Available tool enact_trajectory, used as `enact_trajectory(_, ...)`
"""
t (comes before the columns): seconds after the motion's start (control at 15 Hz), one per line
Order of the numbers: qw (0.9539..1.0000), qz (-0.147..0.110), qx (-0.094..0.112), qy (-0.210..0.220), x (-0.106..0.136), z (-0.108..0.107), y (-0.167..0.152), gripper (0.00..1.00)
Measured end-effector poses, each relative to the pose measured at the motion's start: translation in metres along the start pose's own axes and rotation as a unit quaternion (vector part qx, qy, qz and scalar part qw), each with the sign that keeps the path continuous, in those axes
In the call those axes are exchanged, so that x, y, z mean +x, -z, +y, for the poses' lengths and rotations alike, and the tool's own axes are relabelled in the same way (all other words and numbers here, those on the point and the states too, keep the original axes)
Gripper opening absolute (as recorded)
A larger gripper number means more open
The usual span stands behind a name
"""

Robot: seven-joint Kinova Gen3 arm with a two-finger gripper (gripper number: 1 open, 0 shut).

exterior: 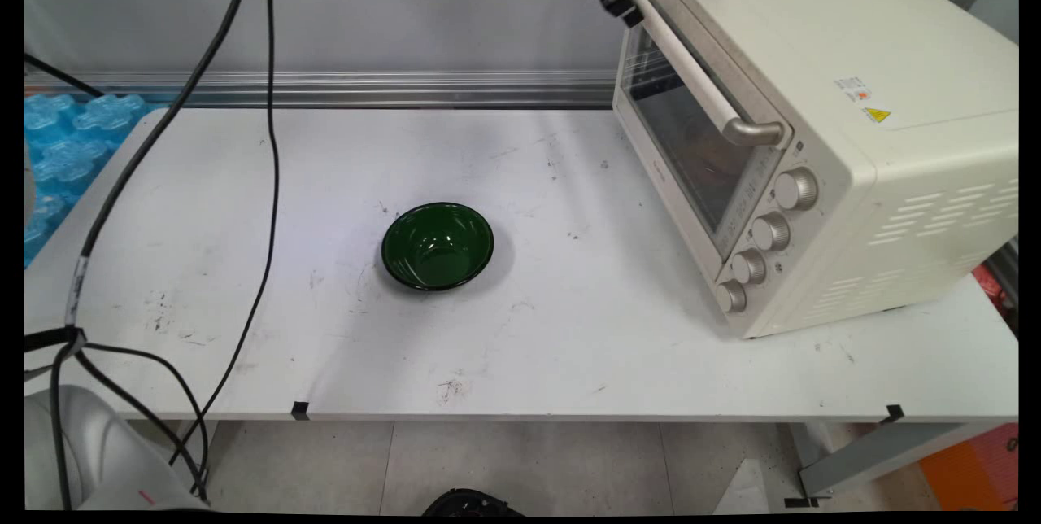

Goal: Open the oven

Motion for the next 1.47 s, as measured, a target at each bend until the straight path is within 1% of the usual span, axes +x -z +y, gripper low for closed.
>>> enact_trajectory(0.4, 0.9999, 0.011, 0.0, 0.005, 0.035, 0.001, -0.002, 0.0)
enact_trajectory(0.6, 0.9998, 0.018, -0.002, 0.012, 0.046, 0.002, -0.007, 0.0)
enact_trajectory(0.93, 0.9996, 0.019, -0.003, 0.021, 0.053, 0.003, -0.02, 0.0)
enact_trajectory(1.47, 0.9994, 0.013, -0.007, 0.031, 0.052, 0.007, -0.035, 0.0)
